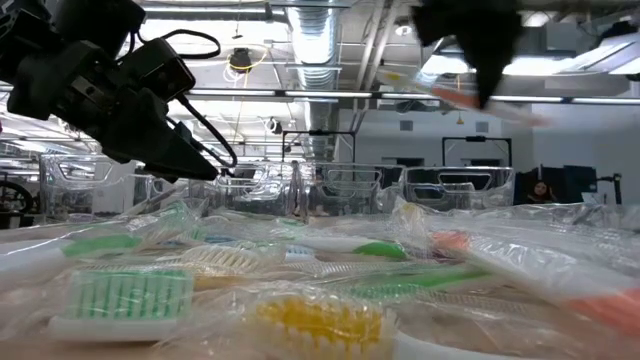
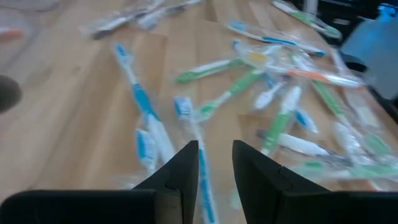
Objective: Pick & Place Toothbrushes
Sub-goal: Put the orange toothbrush into the middle right transparent bin, then put the blue toothbrush into the right transparent bin
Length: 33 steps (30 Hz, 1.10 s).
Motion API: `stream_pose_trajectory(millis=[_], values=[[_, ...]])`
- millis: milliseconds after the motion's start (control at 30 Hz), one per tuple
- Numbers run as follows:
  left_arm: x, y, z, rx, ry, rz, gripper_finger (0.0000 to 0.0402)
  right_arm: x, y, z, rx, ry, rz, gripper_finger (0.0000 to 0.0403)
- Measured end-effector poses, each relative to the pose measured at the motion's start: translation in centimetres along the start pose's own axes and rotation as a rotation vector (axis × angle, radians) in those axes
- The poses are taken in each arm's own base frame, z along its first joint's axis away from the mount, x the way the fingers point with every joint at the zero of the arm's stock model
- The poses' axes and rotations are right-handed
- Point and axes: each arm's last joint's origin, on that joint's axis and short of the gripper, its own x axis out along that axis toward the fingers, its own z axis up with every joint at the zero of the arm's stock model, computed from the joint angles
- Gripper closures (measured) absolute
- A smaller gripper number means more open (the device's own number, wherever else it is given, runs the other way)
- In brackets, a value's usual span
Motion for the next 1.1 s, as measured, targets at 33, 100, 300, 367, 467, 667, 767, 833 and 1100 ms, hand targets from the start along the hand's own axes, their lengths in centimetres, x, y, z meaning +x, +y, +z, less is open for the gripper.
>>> stream_pose_trajectory(millis=[33,100,300,367,467,667,767,833,1100], values=[[0.0,0.0,0.0,0.001,-0.003,0.012,0.0309,-0.3,-0.7,1.0,0.010,-0.031,0.013,0.0385],[0.0,0.1,0.0,0.001,-0.007,0.023,0.0309,-0.9,-2.1,2.9,0.027,-0.119,0.047,0.0384],[-0.2,0.3,-0.4,0.003,-0.002,0.042,0.0309,-1.9,-6.1,8.0,0.071,-0.321,0.094,0.0392],[-0.3,0.3,-0.5,0.003,-0.006,0.045,0.0309,-1.4,-7.4,9.1,0.087,-0.321,0.105,0.0391],[-0.3,0.4,-0.6,0.003,-0.008,0.049,0.0309,-0.2,-8.4,11.3,0.086,-0.344,0.133,0.0384],[-0.3,0.4,-0.6,0.003,-0.009,0.050,0.0309,4.1,-10.1,14.6,0.115,-0.259,0.092,0.0378],[-0.3,0.4,-0.6,0.003,-0.009,0.050,0.0309,5.7,-10.6,16.0,0.133,-0.234,0.081,0.0361],[-0.3,0.4,-0.6,0.004,-0.009,0.051,0.0309,6.3,-10.8,16.8,0.143,-0.220,0.077,0.0342],[-0.4,0.5,-0.7,0.004,-0.007,0.055,0.0309,4.8,-11.6,18.1,0.157,-0.163,0.075,0.0241]])
